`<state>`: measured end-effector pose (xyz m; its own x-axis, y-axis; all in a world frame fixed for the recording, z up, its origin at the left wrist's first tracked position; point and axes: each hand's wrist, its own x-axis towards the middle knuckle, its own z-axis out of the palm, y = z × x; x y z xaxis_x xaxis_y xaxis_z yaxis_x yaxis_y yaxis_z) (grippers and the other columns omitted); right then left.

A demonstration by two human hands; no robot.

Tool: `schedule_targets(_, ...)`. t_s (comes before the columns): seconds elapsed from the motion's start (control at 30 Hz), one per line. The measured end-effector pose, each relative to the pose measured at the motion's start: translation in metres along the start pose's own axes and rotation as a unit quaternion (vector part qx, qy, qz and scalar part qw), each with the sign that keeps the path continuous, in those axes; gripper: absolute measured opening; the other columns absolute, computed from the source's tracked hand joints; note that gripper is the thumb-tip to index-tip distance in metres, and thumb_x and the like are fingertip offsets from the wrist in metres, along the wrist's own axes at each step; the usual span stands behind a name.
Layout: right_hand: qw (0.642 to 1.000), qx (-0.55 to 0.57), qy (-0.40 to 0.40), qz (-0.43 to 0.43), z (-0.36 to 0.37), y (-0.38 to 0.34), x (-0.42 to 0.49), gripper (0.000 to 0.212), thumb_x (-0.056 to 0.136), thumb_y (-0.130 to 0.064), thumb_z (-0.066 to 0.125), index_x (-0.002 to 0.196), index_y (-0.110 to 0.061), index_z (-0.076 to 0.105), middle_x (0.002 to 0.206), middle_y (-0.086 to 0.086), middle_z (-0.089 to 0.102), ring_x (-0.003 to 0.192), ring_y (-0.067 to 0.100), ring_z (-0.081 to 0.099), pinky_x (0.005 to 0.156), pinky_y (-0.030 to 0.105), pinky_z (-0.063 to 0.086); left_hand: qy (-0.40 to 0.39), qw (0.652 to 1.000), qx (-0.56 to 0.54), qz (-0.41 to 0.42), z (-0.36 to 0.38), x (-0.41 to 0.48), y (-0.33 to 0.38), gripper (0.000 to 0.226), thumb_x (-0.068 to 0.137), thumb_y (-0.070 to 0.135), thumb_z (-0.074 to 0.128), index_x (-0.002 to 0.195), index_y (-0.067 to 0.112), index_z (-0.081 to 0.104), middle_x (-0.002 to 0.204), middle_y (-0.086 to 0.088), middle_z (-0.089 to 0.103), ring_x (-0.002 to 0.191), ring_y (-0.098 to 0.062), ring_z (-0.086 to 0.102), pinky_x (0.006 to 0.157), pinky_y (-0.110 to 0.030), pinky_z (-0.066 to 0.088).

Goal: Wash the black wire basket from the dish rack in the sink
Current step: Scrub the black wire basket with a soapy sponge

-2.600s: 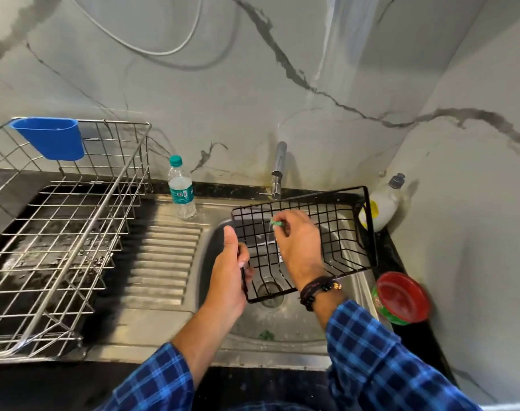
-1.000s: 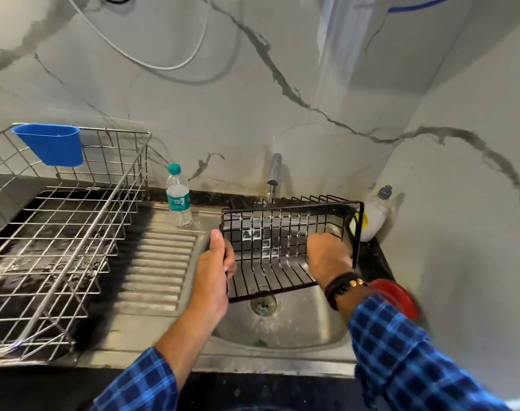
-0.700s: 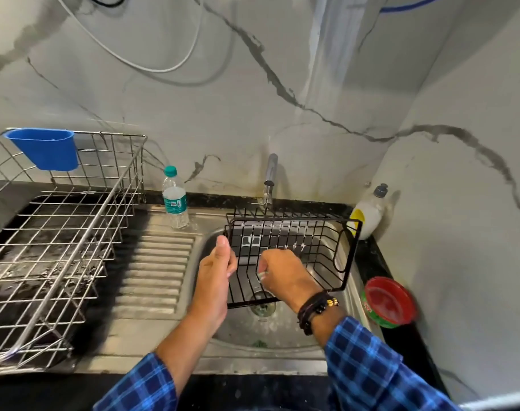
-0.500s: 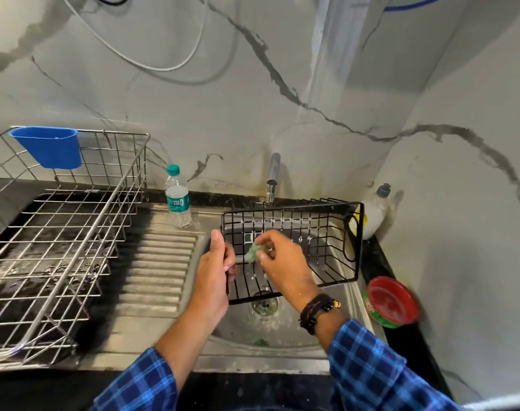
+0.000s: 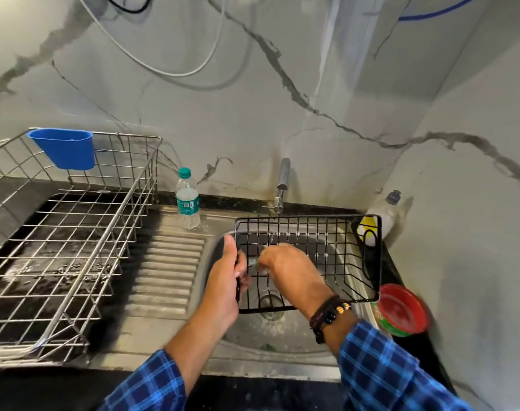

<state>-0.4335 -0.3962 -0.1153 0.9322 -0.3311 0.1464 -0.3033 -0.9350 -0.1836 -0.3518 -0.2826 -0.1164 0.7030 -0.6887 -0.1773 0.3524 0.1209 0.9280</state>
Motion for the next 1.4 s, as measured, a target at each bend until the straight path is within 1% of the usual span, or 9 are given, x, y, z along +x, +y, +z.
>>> schedule_targets(0.13, 0.997, 0.065, -0.034, 0.014, -0.014, 0.001, -0.004, 0.019, 0.091, -0.012, 0.066, 0.102, -0.027, 0.069, 0.108, -0.009, 0.065, 0.098, 0.006, 0.059, 0.094, 0.022, 0.050, -0.010, 1.000, 0.022, 0.009, -0.002, 0.002, 0.001, 0.064, 0.084, 0.075, 0.033, 0.046, 0.024, 0.037, 0.051, 0.007, 0.034, 0.052, -0.010, 0.037, 0.065, -0.037, 0.027)
schedule_targets(0.3, 0.981, 0.137, 0.115, 0.076, -0.018, -0.008, 0.015, 0.028, 0.087, -0.004, 0.065, 0.109, -0.021, 0.070, 0.110, -0.005, 0.064, 0.096, 0.005, 0.058, 0.093, 0.015, 0.045, -0.008, 1.000, 0.027, 0.007, 0.001, 0.000, 0.002, 0.064, 0.083, 0.077, 0.035, 0.047, 0.024, 0.034, 0.054, 0.005, 0.035, 0.053, -0.011, 0.040, 0.062, -0.035, 0.028)
schedule_targets(0.5, 0.991, 0.094, -0.056, 0.078, -0.009, -0.020, 0.003, 0.017, 0.093, -0.022, 0.067, 0.108, -0.025, 0.072, 0.104, -0.004, 0.070, 0.096, 0.012, 0.066, 0.094, 0.031, 0.054, 0.009, 1.000, 0.023, 0.015, -0.001, 0.001, 0.001, 0.066, 0.082, 0.080, 0.032, 0.048, 0.023, 0.033, 0.059, 0.001, 0.038, 0.063, -0.017, 0.037, 0.065, -0.036, 0.029)
schedule_targets(0.7, 0.975, 0.094, -0.154, 0.127, -0.027, 0.003, -0.016, 0.015, 0.092, -0.023, 0.066, 0.107, -0.026, 0.070, 0.111, -0.003, 0.067, 0.105, 0.015, 0.062, 0.091, 0.028, 0.051, -0.008, 0.999, 0.005, 0.052, -0.008, 0.000, -0.010, 0.071, 0.081, 0.085, 0.037, 0.053, 0.020, 0.034, 0.057, 0.003, 0.028, 0.054, -0.012, 0.032, 0.059, -0.033, 0.027)
schedule_targets(0.9, 0.956, -0.052, -0.151, 0.245, -0.047, 0.030, -0.032, 0.020, 0.093, -0.015, 0.062, 0.112, -0.018, 0.065, 0.110, 0.005, 0.066, 0.104, 0.025, 0.063, 0.090, 0.036, 0.052, -0.027, 0.996, -0.035, 0.079, -0.011, 0.000, -0.012, 0.063, 0.081, 0.077, 0.043, 0.055, 0.021, 0.037, 0.056, 0.005, 0.026, 0.056, -0.012, 0.024, 0.059, -0.028, 0.028)
schedule_targets(1.03, 0.971, 0.038, -0.095, 0.218, -0.024, -0.008, -0.019, 0.014, 0.095, -0.019, 0.061, 0.110, -0.018, 0.064, 0.108, 0.003, 0.064, 0.103, 0.020, 0.062, 0.090, 0.029, 0.050, -0.025, 0.995, -0.009, 0.094, 0.003, -0.004, -0.010, 0.067, 0.089, 0.077, 0.037, 0.052, 0.021, 0.033, 0.058, 0.002, 0.028, 0.058, -0.013, 0.031, 0.063, -0.032, 0.030)
schedule_targets(1.17, 0.973, 0.077, -0.120, 0.183, -0.020, -0.009, -0.016, 0.021, 0.093, -0.018, 0.065, 0.114, -0.021, 0.067, 0.113, 0.001, 0.068, 0.106, 0.018, 0.064, 0.096, 0.031, 0.051, -0.026, 0.991, 0.044, 0.126, -0.002, 0.000, -0.009, 0.079, 0.081, 0.087, 0.040, 0.053, 0.013, 0.033, 0.059, -0.004, 0.027, 0.061, -0.033, 0.020, 0.064, -0.036, 0.026)
schedule_targets(1.3, 0.960, -0.057, -0.111, 0.250, -0.044, 0.042, -0.040, 0.014, 0.092, -0.011, 0.059, 0.104, -0.012, 0.065, 0.104, 0.009, 0.068, 0.102, 0.028, 0.065, 0.086, 0.034, 0.051, -0.049, 0.991, 0.011, 0.124, -0.016, 0.007, -0.008, 0.066, 0.073, 0.090, 0.048, 0.051, 0.028, 0.040, 0.053, 0.010, 0.030, 0.052, -0.011, 0.026, 0.060, -0.033, 0.024)
schedule_targets(1.4, 0.946, -0.109, -0.094, 0.291, -0.051, 0.045, -0.045, 0.019, 0.095, -0.006, 0.051, 0.109, -0.006, 0.063, 0.109, 0.014, 0.066, 0.106, 0.033, 0.064, 0.085, 0.037, 0.051, -0.061, 0.991, 0.005, 0.120, -0.017, 0.011, -0.009, 0.064, 0.073, 0.089, 0.050, 0.051, 0.029, 0.043, 0.052, 0.012, 0.031, 0.051, -0.008, 0.027, 0.061, -0.033, 0.025)
